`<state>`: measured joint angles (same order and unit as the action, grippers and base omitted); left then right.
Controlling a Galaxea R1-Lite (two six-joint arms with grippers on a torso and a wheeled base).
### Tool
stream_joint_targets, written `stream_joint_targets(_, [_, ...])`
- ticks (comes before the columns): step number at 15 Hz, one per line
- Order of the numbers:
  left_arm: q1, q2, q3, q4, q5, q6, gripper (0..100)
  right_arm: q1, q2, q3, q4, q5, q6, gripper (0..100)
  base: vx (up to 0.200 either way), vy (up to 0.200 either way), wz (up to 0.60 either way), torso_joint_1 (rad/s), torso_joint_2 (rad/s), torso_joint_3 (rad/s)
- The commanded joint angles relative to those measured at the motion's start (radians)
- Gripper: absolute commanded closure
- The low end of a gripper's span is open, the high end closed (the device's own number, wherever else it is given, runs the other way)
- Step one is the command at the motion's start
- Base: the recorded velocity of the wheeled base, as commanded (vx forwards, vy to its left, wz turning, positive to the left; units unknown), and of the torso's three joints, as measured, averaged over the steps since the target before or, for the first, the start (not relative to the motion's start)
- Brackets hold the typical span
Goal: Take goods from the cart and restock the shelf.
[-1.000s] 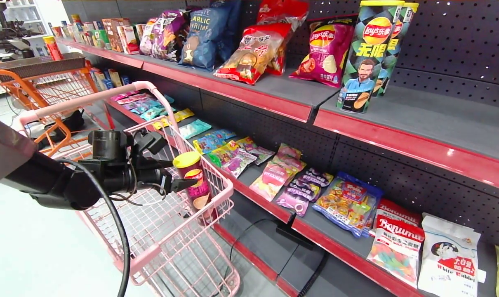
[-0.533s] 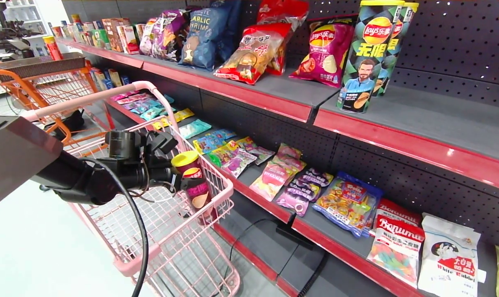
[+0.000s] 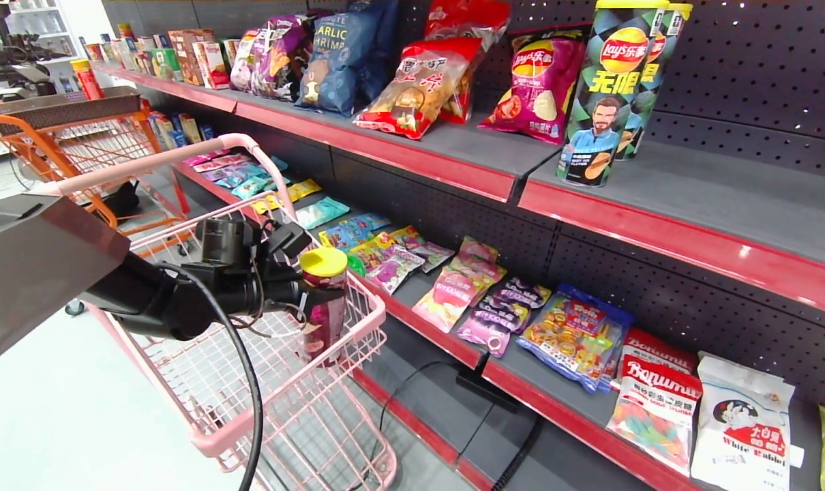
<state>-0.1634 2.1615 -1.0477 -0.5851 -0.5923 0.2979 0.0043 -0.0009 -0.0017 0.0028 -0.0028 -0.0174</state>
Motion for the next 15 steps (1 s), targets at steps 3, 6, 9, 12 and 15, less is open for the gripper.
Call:
stream_joint_targets(3, [0.094, -0.173, 0.104, 0.004, -0.006, -0.003, 100, 0.000, 0.001, 0.000, 0.000, 0.000, 0.001, 0, 0.000, 0.000, 0.00, 0.000, 0.00, 0.000])
stream_joint_targets(6, [0.154, -0.420, 0.186, 0.028, -0.004, -0.132, 100, 0.000, 0.001, 0.000, 0.000, 0.001, 0.002, 0, 0.000, 0.000, 0.00, 0.000, 0.00, 0.000])
stream_joint_targets(9, [0.239, -0.743, 0.273, 0.122, 0.006, -0.189, 100, 0.000, 0.001, 0.000, 0.000, 0.001, 0.005, 0, 0.000, 0.000, 0.00, 0.000, 0.00, 0.000])
stream_joint_targets(12, [0.289, -1.031, 0.433, 0.200, 0.012, -0.195, 100, 0.000, 0.001, 0.000, 0.000, 0.001, 0.007, 0, 0.000, 0.000, 0.00, 0.000, 0.00, 0.000])
stream_joint_targets(15, [0.315, -1.144, 0.494, 0.214, 0.200, -0.206, 100, 0.000, 0.001, 0.000, 0.000, 0.000, 0.007, 0, 0.000, 0.000, 0.00, 0.009, -0.02, -0.014])
